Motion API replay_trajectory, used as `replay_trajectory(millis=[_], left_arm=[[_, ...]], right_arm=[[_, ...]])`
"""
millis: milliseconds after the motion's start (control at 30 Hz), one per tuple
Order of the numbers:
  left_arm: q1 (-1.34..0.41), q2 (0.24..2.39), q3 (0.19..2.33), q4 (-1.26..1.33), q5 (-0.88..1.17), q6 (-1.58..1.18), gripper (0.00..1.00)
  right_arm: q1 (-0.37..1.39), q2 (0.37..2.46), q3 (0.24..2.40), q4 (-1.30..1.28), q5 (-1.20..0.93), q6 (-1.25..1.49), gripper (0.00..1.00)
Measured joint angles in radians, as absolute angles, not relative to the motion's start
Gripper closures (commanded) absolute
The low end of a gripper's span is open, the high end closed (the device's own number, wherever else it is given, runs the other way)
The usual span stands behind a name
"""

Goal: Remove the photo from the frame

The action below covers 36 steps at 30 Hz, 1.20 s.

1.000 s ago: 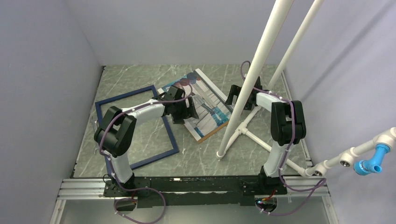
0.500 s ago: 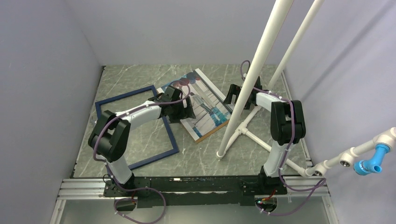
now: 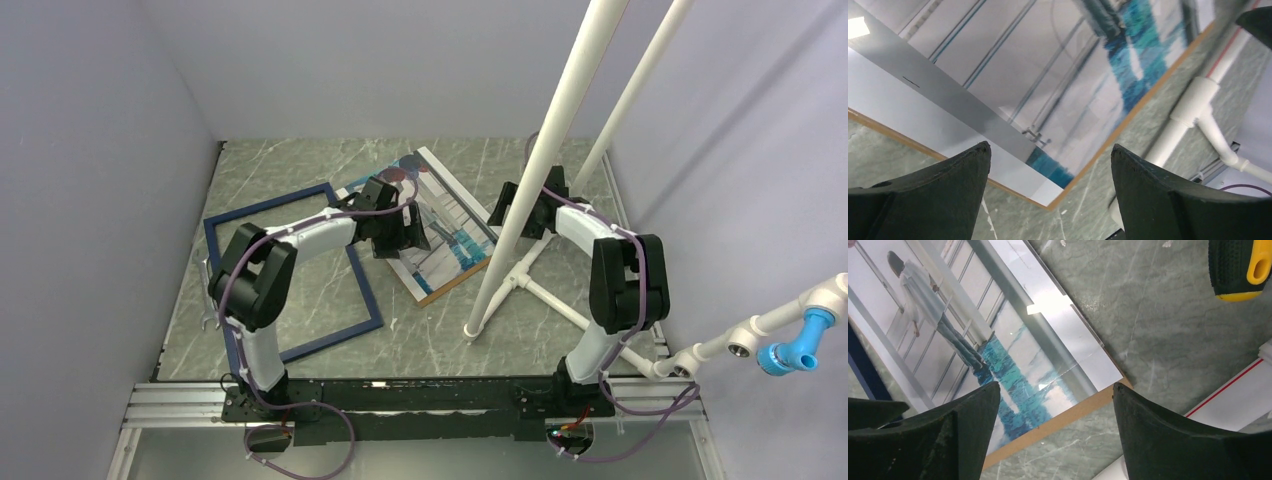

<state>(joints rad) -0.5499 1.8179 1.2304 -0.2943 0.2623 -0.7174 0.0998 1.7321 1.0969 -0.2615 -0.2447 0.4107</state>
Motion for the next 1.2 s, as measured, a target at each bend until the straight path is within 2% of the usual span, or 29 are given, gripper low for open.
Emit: replay_trajectory(millis=[200,700,1200], left_arm=[[-0.548,1.887,1.23,-0.296,0.269,-0.719,0.09],[-0.542,1.887,1.199,-0.223,0.273,-0.727,0.09],[-0.539,1.887,1.176,-0.165,0.286,-0.749,0.09]], right_arm=[[0.1,1.737,1.085,-0.262,-0.243,0.427,0.26],[0.1,1.807,1.087,-0.243,-0.201,0.421,0.26],[0.095,1.807,1.087,-0.222,-0.254,0.423,0.28]])
